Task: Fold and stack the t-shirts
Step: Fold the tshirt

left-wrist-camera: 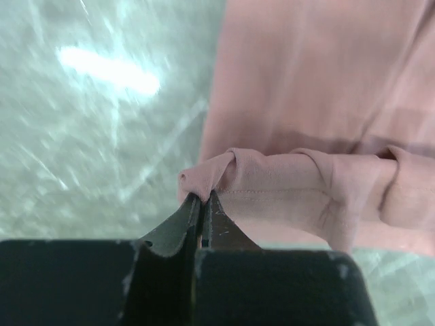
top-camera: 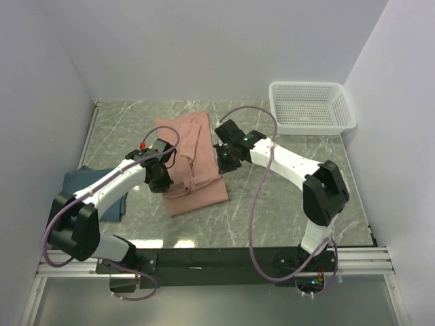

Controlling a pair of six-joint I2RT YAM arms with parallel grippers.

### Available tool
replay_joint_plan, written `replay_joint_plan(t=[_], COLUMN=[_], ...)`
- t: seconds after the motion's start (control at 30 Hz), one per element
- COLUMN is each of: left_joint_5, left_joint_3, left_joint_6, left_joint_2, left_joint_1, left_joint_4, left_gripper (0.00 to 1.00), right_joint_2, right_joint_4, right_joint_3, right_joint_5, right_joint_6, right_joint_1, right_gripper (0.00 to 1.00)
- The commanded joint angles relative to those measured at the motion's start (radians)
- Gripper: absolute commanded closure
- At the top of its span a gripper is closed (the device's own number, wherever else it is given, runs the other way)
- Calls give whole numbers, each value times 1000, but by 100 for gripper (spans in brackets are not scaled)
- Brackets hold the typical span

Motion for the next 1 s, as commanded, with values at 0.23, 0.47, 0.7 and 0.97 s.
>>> replay_joint_plan(t=[0.23, 0.47, 0.7, 0.97], left_joint_5=[-156, -157, -163, -166], left_joint_3=[74, 74, 74, 81], left_joint_6=[153, 188, 170, 142], left_joint_2=[84, 162, 233, 300], left_joint_1=[65, 71, 92, 99], left_joint_4=[244, 345, 385, 427], left_gripper=[99, 99, 99, 84], right_joint_2=[148, 179, 230, 286], right_joint_4=[100, 134, 184, 224], right_joint_3=[168, 173, 171, 168], right_joint_5=[11, 16, 14, 26], right_joint_6=[-99, -108, -113, -114], right_joint_1=[-43, -69, -79, -88], right_gripper=[100, 100, 100, 90])
